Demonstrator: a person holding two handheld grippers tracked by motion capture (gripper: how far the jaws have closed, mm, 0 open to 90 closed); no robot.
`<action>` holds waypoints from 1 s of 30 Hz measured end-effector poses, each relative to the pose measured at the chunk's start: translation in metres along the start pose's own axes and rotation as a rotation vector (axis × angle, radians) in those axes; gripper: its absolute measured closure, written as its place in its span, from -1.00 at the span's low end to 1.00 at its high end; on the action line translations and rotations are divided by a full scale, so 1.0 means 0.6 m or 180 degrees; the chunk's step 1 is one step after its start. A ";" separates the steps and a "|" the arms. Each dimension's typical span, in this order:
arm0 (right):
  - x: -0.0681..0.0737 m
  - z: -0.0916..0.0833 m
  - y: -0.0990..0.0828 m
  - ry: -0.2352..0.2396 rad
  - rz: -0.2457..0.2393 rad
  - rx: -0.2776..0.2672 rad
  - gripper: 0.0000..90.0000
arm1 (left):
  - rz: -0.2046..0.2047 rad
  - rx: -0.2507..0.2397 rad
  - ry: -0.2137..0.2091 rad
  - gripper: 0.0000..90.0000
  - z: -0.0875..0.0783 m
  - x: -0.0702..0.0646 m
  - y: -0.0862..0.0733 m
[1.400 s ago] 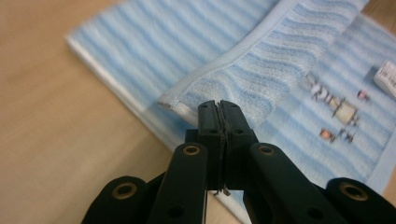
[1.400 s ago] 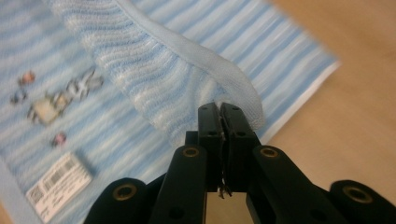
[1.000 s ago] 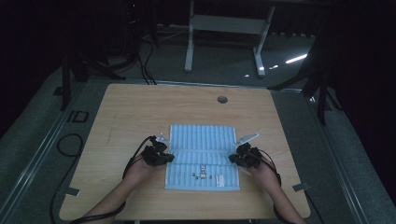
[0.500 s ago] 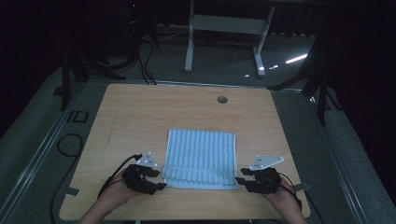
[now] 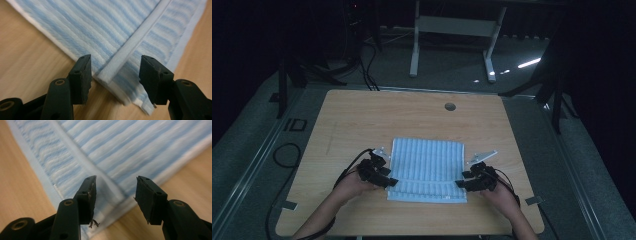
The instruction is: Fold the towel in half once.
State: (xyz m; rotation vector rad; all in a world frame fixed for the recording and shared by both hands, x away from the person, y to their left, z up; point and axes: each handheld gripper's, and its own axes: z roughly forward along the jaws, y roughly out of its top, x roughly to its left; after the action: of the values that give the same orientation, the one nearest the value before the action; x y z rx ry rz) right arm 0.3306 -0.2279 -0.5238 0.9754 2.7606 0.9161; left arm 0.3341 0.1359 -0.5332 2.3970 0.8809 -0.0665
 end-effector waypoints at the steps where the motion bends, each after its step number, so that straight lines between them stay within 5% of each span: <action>1: 0.002 0.006 -0.001 0.0001 -0.0017 0.0048 0.19 | 0.0038 0.0031 0.0026 -0.03 0.005 -0.002 0.000; 3: 0.006 0.015 -0.002 -0.0004 -0.0103 0.0142 0.46 | 0.0071 0.0050 0.0114 0.11 0.005 -0.006 0.002; 5: 0.009 0.013 -0.001 -0.0056 -0.0159 0.0133 0.76 | 0.0076 0.0037 0.0113 0.48 0.001 -0.009 0.003; 7: 0.011 0.003 0.005 -0.0124 -0.0181 0.0052 0.80 | 0.0114 0.0024 0.0103 0.71 -0.004 -0.017 0.005; 10: 0.015 -0.019 0.011 -0.0129 -0.0203 -0.0080 0.81 | 0.0187 -0.0025 0.0039 0.79 -0.017 -0.033 0.005; 16: 0.036 -0.074 0.004 -0.0034 -0.0323 -0.0312 0.81 | 0.0297 -0.0301 -0.0045 0.77 -0.048 -0.062 -0.007; 17: 0.044 -0.086 -0.003 -0.0005 -0.0355 -0.0345 0.81 | 0.0452 -0.0289 -0.0300 0.74 -0.057 -0.082 -0.017; 20: 0.058 -0.105 -0.027 0.0128 -0.0340 -0.0370 0.65 | 0.0551 -0.0057 -0.0552 0.39 -0.054 -0.109 -0.029; 24: 0.065 -0.113 -0.055 0.0123 -0.0262 -0.0310 0.45 | 0.0557 -0.0085 -0.0536 0.23 -0.061 -0.122 -0.038; 30: 0.055 -0.110 -0.060 0.0047 -0.0210 -0.0305 0.38 | 0.0449 -0.0118 -0.0203 0.02 -0.064 -0.111 -0.035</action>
State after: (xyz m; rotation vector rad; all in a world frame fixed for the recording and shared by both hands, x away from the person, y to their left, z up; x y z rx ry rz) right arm 0.2679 -0.2648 -0.4858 0.8607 2.7145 1.0386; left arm 0.2638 0.1308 -0.4958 2.4016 0.6763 -0.0709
